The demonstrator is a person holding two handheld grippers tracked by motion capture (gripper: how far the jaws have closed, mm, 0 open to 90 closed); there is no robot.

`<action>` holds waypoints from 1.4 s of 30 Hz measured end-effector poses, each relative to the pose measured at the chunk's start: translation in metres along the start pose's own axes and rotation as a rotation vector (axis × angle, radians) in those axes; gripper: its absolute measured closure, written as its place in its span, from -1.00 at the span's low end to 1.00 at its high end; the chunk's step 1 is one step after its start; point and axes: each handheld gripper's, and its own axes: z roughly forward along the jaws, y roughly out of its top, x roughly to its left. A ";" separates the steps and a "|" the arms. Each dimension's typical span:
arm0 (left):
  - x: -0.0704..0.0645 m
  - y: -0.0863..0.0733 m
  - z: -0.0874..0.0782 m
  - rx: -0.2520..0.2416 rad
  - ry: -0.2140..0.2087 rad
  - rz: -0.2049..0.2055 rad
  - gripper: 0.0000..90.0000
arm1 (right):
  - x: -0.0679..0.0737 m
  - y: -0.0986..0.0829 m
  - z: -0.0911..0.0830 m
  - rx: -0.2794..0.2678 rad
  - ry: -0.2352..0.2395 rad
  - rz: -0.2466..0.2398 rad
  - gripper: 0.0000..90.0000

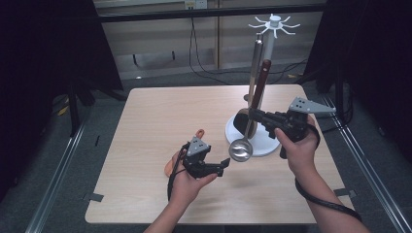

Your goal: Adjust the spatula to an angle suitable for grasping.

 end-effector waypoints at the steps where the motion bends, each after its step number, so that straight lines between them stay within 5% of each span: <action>1: 0.000 0.000 0.000 0.005 0.005 0.004 -0.62 | 0.000 0.000 0.000 0.000 0.000 0.000 0.91; 12: 0.001 -0.004 0.003 0.050 0.013 0.019 -0.65 | -0.003 0.017 0.001 -0.008 0.007 -0.015 0.91; 42: 0.003 -0.007 0.007 0.063 -0.005 0.026 -0.66 | -0.028 0.049 0.003 -0.028 -0.025 -0.022 0.91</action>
